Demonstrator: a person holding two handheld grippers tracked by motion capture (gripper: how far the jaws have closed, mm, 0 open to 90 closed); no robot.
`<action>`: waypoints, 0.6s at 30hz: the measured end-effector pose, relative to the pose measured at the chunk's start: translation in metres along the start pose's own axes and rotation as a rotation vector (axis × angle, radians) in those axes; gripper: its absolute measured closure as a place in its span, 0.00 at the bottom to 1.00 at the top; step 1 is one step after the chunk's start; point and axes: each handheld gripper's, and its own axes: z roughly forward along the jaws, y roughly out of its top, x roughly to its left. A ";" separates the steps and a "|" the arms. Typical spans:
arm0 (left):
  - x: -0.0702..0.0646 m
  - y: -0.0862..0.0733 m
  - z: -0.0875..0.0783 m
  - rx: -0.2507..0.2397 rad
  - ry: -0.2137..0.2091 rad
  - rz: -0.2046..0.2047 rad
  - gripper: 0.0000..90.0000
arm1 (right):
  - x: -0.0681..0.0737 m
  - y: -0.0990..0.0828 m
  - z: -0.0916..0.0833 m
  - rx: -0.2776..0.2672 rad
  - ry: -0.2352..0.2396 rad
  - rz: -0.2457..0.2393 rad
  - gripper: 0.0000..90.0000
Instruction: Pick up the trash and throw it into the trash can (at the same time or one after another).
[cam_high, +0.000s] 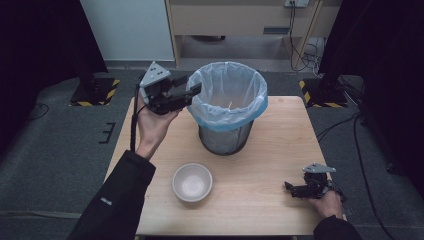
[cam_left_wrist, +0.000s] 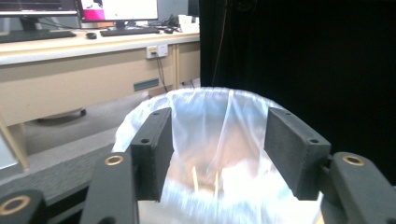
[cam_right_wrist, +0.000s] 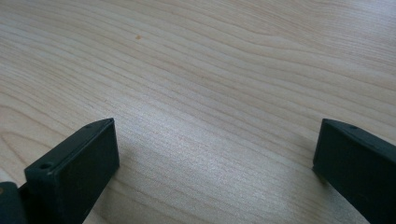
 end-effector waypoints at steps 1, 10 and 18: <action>0.000 -0.006 -0.006 0.000 0.000 0.001 0.46 | 0.000 0.000 0.000 0.005 0.002 0.006 0.00; 0.008 -0.068 -0.049 0.044 0.015 -0.034 0.41 | 0.001 0.001 0.000 0.006 -0.004 0.009 0.00; 0.010 -0.130 -0.059 0.155 0.039 -0.096 0.37 | 0.001 0.001 0.000 0.003 -0.002 0.003 0.00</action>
